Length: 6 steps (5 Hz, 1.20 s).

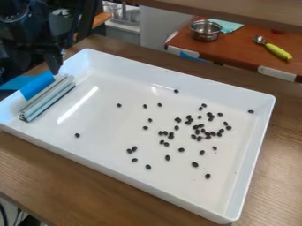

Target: Sweep into pile

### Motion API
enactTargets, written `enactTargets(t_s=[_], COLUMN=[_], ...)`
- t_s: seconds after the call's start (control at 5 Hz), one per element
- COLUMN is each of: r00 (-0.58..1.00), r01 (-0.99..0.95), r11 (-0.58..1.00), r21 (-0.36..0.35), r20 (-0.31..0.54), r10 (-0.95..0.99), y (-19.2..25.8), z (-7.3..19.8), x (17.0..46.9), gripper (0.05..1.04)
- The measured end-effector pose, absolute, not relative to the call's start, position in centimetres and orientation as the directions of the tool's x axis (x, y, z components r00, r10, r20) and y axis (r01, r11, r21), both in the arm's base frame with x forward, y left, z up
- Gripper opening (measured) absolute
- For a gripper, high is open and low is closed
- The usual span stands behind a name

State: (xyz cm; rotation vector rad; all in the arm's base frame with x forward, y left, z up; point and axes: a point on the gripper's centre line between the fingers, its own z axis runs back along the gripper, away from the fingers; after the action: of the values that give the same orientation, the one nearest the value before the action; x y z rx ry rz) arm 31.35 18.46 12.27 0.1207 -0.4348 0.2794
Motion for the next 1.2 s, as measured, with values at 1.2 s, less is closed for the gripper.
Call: enactTargets(t_s=[1.2], r00=[0.875], r01=[-0.263], r11=[0.959], r21=[0.102], r20=[0.444], r10=[0.192], y=[18.1], z=[9.5], x=[30.5], gripper=[0.999])
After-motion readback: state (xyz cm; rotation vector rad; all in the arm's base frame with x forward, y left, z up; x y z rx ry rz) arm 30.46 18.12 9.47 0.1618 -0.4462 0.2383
